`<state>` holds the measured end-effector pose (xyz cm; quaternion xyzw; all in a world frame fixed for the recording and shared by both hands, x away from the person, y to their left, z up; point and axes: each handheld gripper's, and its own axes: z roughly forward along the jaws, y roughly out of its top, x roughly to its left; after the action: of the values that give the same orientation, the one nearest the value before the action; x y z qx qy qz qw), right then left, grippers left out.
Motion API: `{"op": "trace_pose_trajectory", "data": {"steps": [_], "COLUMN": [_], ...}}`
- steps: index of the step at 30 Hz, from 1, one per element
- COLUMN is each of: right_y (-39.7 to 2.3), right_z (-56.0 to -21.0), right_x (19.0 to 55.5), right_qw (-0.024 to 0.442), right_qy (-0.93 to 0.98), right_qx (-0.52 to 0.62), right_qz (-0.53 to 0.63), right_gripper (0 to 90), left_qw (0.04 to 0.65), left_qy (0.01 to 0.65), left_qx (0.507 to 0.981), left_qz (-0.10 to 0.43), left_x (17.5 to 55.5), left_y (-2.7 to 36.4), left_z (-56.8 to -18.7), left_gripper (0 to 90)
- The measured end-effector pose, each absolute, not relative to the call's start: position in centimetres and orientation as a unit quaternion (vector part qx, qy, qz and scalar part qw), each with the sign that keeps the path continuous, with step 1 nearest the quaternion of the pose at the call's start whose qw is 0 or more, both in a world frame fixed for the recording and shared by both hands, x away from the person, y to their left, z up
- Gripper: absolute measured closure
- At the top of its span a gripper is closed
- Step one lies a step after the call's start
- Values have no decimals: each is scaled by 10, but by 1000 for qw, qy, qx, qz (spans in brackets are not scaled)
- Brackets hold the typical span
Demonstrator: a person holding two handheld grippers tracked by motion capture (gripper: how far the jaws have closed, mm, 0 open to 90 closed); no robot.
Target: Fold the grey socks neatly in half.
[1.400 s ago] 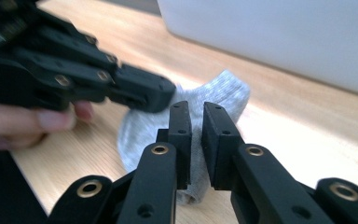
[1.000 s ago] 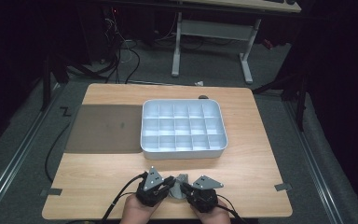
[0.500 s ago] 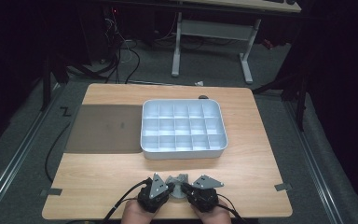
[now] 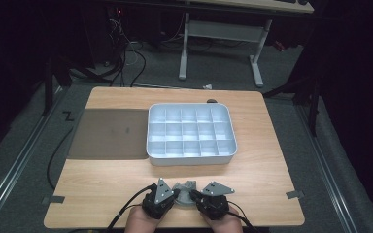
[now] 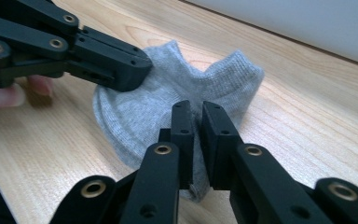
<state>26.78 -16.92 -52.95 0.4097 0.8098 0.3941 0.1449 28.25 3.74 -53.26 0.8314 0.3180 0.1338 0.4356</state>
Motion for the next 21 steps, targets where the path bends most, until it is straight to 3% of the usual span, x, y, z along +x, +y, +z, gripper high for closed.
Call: {"op": "trace_pose_trajectory", "data": {"steps": [1, 6, 14, 21], "right_y": [-174, -196, -193, -174], "right_z": [-526, -515, -513, -524], "right_x": [269, 266, 272, 307], "right_qw": [134, 154, 167, 141], "right_qy": [806, 783, 782, 806], "right_qx": [414, 427, 409, 428], "right_qz": [401, 424, 440, 383], "right_gripper": [773, 743, 789, 817], "left_qw": [435, 435, 438, 439], "left_qy": [318, 324, 316, 309], "left_qx": [832, 829, 832, 834], "left_qz": [132, 133, 125, 127], "left_x": [283, 285, 285, 283], "left_y": [37, 25, 23, 23], "left_z": [-532, -532, -532, -532], "left_gripper": [900, 900, 900, 900]}}
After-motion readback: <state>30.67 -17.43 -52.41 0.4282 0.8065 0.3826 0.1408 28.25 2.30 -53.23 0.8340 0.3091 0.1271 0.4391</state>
